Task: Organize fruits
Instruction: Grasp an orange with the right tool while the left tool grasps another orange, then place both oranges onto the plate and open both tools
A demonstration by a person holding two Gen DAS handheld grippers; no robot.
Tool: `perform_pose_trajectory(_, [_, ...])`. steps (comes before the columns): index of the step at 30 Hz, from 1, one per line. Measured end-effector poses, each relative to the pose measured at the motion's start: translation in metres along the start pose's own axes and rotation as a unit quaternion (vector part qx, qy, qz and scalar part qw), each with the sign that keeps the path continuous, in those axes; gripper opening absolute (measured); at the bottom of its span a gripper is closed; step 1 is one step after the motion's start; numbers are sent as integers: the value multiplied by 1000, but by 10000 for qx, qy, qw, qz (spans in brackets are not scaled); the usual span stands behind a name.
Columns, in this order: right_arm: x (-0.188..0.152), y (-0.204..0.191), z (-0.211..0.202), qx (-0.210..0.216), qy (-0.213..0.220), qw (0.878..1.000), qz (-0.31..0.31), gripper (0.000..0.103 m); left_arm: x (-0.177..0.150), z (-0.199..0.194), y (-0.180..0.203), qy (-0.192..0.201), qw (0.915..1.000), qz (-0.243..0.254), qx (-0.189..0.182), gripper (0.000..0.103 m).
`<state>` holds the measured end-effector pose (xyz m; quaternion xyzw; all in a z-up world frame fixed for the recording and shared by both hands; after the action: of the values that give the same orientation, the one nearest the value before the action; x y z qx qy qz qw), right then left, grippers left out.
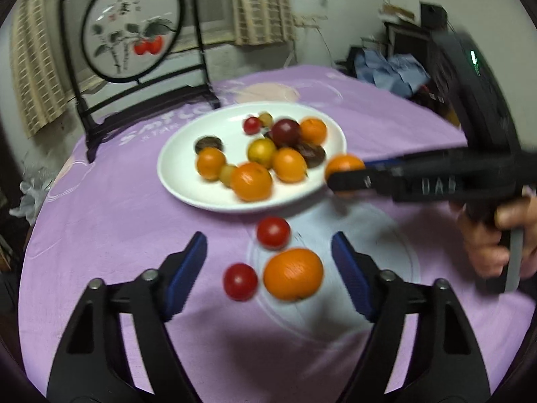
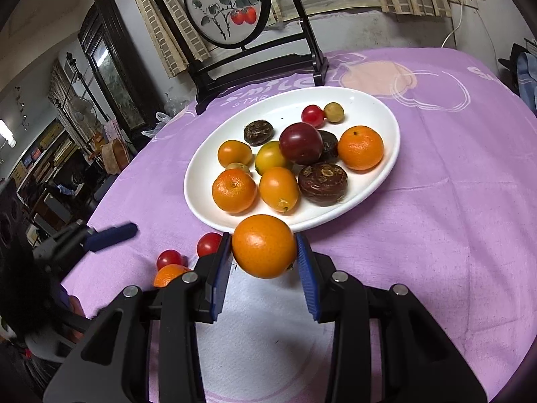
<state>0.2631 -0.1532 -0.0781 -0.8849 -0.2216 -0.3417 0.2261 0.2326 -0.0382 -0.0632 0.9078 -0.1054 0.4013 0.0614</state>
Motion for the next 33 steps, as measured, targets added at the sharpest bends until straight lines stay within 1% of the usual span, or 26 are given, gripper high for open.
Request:
perform_pose_trajectory(2, [0, 0, 0, -11, -6, 10000, -13, 39, -5, 6, 4, -121, 9999, 100, 19, 68])
perform_pose_trajectory(4, [-1, -1, 0, 5, -16, 10000, -1, 39, -9, 12, 7, -184, 9996, 217, 92, 64])
perform_pose_trajectory(10, [-1, 0, 1, 12, -21, 10000, -11, 39, -12, 14, 11, -179, 9991, 365, 151, 63])
perform_pose_trajectory(12, [0, 0, 1, 4, -27, 10000, -21, 39, -14, 16, 14, -228, 9987, 423, 139, 58])
perform_pose_trajectory(14, [-1, -1, 1, 10, -40, 10000, -17, 39, -17, 19, 16, -289, 9983, 488, 142, 52])
perform_pose_trajectory(17, [-1, -1, 1, 4, -48, 10000, -17, 39, -20, 21, 20, -357, 9977, 566, 95, 47])
perform_pose_trajectory(23, [-1, -1, 1, 6, -50, 10000, -13, 39, -23, 24, 24, -338, 9959, 785, 312, 47])
perform_pose_trajectory(33, [1, -2, 0, 15, 5, 10000, -39, 39, -21, 24, 21, -355, 9966, 685, 274, 46])
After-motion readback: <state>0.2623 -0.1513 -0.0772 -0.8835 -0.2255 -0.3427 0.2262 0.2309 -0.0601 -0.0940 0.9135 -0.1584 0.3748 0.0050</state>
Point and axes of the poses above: each gripper's, at about its wrist camera, not at the fingertips, and z roughly the way its jaws point, y to its right, x to its top, the point moved 7 cm from there along z, roughly the way its jaws point, and after that the axes turned 9 degrees about -z, right-handed, at the moved point
